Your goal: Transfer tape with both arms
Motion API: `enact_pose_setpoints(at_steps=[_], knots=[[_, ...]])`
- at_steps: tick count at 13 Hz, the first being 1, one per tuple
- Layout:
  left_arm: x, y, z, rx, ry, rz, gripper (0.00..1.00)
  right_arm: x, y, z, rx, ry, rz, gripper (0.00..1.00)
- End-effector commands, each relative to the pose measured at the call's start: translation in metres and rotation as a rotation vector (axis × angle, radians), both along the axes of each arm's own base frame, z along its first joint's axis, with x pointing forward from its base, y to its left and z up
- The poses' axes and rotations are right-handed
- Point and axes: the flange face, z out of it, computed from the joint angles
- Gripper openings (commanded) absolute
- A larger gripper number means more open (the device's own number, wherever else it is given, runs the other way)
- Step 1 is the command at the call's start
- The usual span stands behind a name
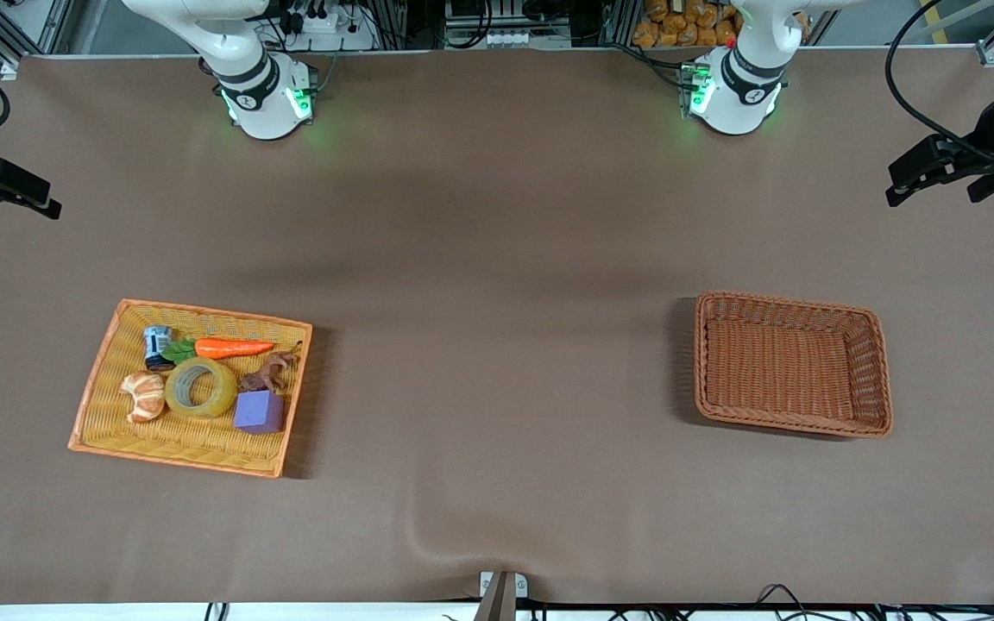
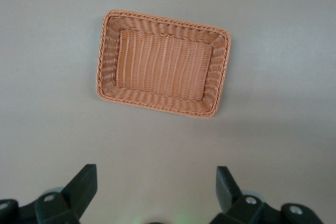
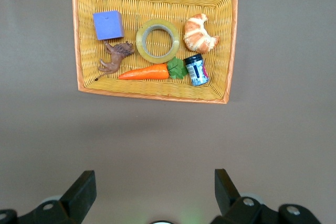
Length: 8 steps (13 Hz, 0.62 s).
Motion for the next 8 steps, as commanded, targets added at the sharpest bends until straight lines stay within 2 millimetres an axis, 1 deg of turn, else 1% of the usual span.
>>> enact_pose_setpoints(at_steps=[1, 5, 7, 8], knots=[[0.0004, -0.0018, 0.0049, 0.013, 0.005, -0.01, 1.0, 0.0037, -0.0016, 0.0017, -0.004, 0.001, -0.011, 1.0], [0.0013, -0.0024, 0.004, 0.014, 0.006, -0.01, 1.0, 0.0035, -0.0024, 0.003, -0.004, 0.0, -0.014, 1.0], [0.0024, -0.0012, 0.0017, 0.017, 0.01, -0.009, 1.0, 0.0046, -0.0023, 0.0003, -0.002, 0.002, -0.013, 1.0], [0.0029, -0.0012, 0.0009, 0.017, 0.012, -0.009, 1.0, 0.0061, 0.0017, -0.002, -0.002, 0.006, -0.005, 1.0]])
